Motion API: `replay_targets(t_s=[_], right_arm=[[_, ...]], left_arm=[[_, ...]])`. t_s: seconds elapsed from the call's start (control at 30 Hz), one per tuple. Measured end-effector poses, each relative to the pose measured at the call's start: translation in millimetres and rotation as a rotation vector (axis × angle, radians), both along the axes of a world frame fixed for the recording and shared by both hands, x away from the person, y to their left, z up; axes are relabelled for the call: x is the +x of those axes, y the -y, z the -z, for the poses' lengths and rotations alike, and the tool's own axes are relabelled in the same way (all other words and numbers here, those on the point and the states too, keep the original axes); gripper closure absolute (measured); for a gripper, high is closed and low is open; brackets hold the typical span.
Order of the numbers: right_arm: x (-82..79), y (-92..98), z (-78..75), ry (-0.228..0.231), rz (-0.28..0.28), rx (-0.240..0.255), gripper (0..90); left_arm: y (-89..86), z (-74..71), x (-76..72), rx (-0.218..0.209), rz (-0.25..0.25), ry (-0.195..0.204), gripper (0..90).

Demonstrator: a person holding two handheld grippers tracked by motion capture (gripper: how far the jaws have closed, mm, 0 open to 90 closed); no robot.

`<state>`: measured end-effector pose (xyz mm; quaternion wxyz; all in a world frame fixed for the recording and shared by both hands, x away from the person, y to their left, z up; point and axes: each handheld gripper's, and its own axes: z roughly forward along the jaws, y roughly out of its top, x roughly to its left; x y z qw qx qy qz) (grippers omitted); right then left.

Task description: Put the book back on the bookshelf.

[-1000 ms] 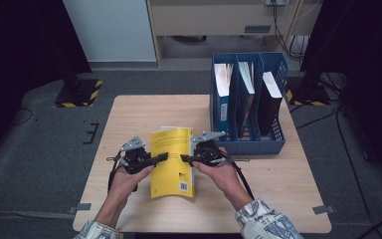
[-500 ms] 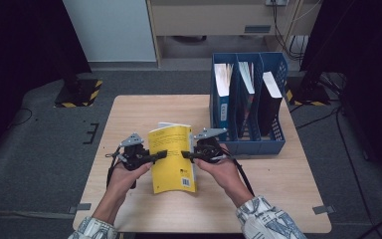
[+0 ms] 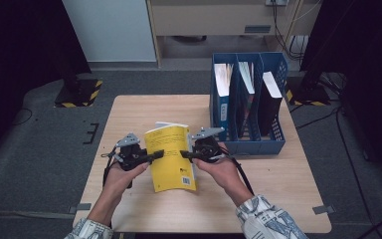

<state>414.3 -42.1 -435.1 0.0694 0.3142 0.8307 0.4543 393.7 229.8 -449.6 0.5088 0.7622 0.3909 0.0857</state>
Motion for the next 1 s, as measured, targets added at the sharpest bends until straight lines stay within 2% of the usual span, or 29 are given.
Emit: replay_targets(t_s=[0.2, 0.43, 0.73, 1.0], right_arm=[[0.7, -0.6, -1.0, -0.009, 0.005, -0.008, 70.8], [2.7, 0.7, -2.5, -0.009, 0.005, -0.015, 70.9], [5.0, -3.4, -5.9, 0.008, -0.011, -0.041, 70.9], [10.1, -2.9, -10.8, 0.034, -0.001, -0.034, 70.8]], left_arm=[[-3.8, -0.9, 4.8, -0.018, -0.01, -0.017, 71.3], [-5.4, -3.9, 8.7, -0.001, 0.002, -0.032, 71.5], [-9.2, -6.7, 10.5, 0.004, 0.013, -0.049, 77.0], [-5.0, -16.5, 16.9, 0.037, 0.02, -0.021, 80.9]])
